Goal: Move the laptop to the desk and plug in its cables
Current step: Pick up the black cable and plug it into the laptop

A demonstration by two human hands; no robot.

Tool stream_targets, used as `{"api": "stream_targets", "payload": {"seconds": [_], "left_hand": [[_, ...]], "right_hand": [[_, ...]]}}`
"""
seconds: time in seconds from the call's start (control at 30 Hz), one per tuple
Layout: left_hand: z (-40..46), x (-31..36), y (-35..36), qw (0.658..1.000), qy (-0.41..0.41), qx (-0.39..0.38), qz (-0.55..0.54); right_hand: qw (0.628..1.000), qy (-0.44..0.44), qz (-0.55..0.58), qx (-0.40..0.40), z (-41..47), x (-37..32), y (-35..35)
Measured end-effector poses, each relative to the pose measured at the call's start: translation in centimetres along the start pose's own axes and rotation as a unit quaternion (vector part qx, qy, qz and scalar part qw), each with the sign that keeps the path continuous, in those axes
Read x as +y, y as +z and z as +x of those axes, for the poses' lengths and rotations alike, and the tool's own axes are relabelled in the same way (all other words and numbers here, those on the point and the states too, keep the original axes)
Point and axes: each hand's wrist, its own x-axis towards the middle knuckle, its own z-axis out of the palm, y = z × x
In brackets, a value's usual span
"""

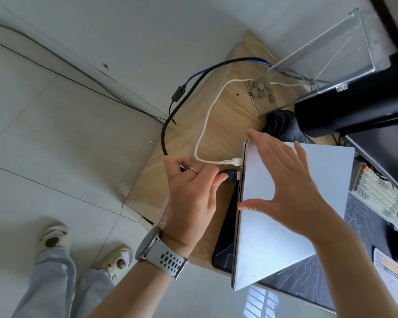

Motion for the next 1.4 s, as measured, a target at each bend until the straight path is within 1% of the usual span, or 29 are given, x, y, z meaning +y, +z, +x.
{"api": "stream_targets", "payload": {"seconds": [0.1, 0.27, 0.57, 0.67, 0.8, 1.03, 1.23, 1.4], "left_hand": [[0.4, 0.1, -0.3, 1.0, 0.0, -0.025, -0.001], [0.6, 0.0, -0.7, 0.997, -0.021, -0.067, -0.019], [1.5, -1.2, -2.2, 0.983, 0.066, -0.17, -0.015], [1.5, -1.0, -2.1, 0.983, 0.058, -0.175, -0.008], [1.8, -1.0, -2.0, 0.981, 0.067, -0.184, -0.002], [1.8, -0.5, -1.6, 0.983, 0.092, -0.161, 0.011], [1.3, -0.7, -1.0, 0.986, 0.083, -0.142, -0.013], [1.1, -0.9, -1.0, 0.988, 0.08, -0.135, -0.005]], "right_hand": [[1.0, 0.003, -0.023, -0.019, -0.1, 0.6, -0.3], [0.999, 0.007, -0.025, -0.019, 0.2, 0.9, -0.2], [1.0, -0.003, 0.003, 0.003, 0.3, 1.4, 0.2], [1.0, -0.008, 0.013, 0.008, 0.3, 1.5, 0.3], [1.0, -0.015, 0.017, 0.014, 0.5, 1.6, 0.5], [0.999, -0.032, 0.025, 0.027, 0.7, 1.7, 0.8], [0.998, -0.041, 0.021, 0.032, 0.8, 1.8, 0.9], [0.999, -0.041, 0.017, 0.028, 0.7, 1.7, 0.8]]}}
